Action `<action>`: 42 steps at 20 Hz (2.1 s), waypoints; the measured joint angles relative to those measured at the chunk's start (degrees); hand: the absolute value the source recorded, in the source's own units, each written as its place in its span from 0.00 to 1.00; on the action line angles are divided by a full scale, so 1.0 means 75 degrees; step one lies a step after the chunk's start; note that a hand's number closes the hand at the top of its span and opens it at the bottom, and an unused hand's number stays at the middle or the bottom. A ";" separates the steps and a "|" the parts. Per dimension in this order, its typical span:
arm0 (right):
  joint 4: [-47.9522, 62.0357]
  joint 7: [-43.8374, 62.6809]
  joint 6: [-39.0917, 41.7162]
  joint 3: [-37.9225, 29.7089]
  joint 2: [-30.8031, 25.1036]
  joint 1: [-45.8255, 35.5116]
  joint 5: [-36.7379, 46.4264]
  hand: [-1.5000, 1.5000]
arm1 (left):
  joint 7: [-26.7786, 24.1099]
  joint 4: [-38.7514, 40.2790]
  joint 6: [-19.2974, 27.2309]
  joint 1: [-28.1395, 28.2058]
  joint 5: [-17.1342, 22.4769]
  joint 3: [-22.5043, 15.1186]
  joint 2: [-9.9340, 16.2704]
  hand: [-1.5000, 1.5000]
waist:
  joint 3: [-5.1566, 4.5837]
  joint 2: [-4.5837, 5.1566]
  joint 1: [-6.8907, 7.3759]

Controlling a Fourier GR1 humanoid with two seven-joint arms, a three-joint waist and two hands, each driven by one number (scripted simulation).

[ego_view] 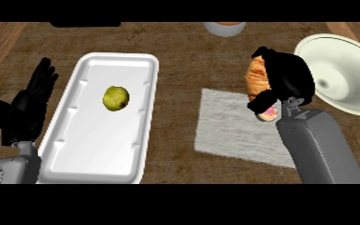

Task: Pick the croissant from the placemat and place it in the bowl

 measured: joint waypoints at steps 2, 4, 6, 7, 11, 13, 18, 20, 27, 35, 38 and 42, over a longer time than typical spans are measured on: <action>-0.0567 0.0300 -0.0148 -0.0231 -0.0048 -0.0214 0.0095 1.00 | 0.0044 -0.0089 -0.0005 0.0060 0.0001 -0.0015 -0.0014 0.50 | 0.0002 -0.0015 -0.0004; -0.1057 0.0518 -0.0189 -0.0518 -0.0124 -0.0429 0.0089 1.00 | 0.0059 -0.0063 0.0030 0.0024 -0.0043 -0.0056 -0.0064 0.50 | 0.0001 -0.0008 -0.0008; -0.1512 0.0672 -0.0166 -0.0852 -0.0184 -0.0530 -0.0047 1.00 | 0.0103 -0.0015 0.0016 -0.0077 -0.0030 -0.0026 -0.0045 0.50 | 0.0001 0.0002 -0.0006; -0.1683 0.0713 -0.0193 -0.1001 -0.0233 -0.0535 -0.0077 1.00 | 0.0041 -0.0030 -0.0030 -0.0008 0.0000 -0.0022 -0.0061 0.50 | 0.0001 0.0006 0.0011; -0.2058 0.0793 0.0037 -0.1783 -0.0596 -0.0720 -0.0432 1.00 | 0.0210 -0.0190 -0.0028 -0.0066 -0.0065 -0.0048 -0.0061 0.50 | 0.0002 0.0022 0.0051; -0.2071 0.0798 0.0044 -0.2057 -0.0708 -0.0758 -0.0552 1.00 | 0.0222 -0.0239 -0.0038 -0.0049 -0.0074 -0.0040 -0.0101 0.50 | 0.0003 0.0030 0.0071; -0.1246 0.0119 -0.0339 -0.2957 -0.1096 -0.0877 -0.1173 1.00 | 0.0034 -0.0120 -0.0111 -0.0012 -0.0108 -0.0013 -0.0152 0.50 | 0.0006 0.0052 0.0110; -0.0583 -0.0296 -0.0593 -0.3295 -0.1330 -0.0993 -0.1361 1.00 | 0.0107 -0.0138 -0.0070 -0.0089 -0.0173 -0.0062 -0.0197 0.50 | 0.0005 0.0059 0.0129; 0.2023 -0.2033 -0.1797 -0.3991 -0.1954 -0.1329 -0.1720 1.00 | 0.0155 -0.0171 -0.0171 -0.0122 -0.0132 -0.0023 -0.0221 0.50 | 0.0010 0.0082 0.0197; 0.5178 -0.3627 -0.2968 -0.4255 -0.2737 -0.1917 -0.1552 1.00 | 0.0095 -0.0197 -0.0184 -0.0140 -0.0199 -0.0056 -0.0304 0.50 | 0.0007 0.0116 0.0275; 0.6087 -0.3299 -0.2612 -0.4279 -0.3081 -0.2025 -0.1360 0.00 | 0.0139 -0.0242 -0.0141 -0.0190 -0.0264 -0.0115 -0.0341 0.50 | 0.0012 0.0141 0.0327; 0.7379 -0.3745 -0.2394 -0.4497 -0.3436 -0.2263 -0.1498 0.00 | 0.0105 -0.0179 -0.0228 -0.0177 -0.0244 -0.0093 -0.0303 0.50 | 0.0019 0.0152 0.0358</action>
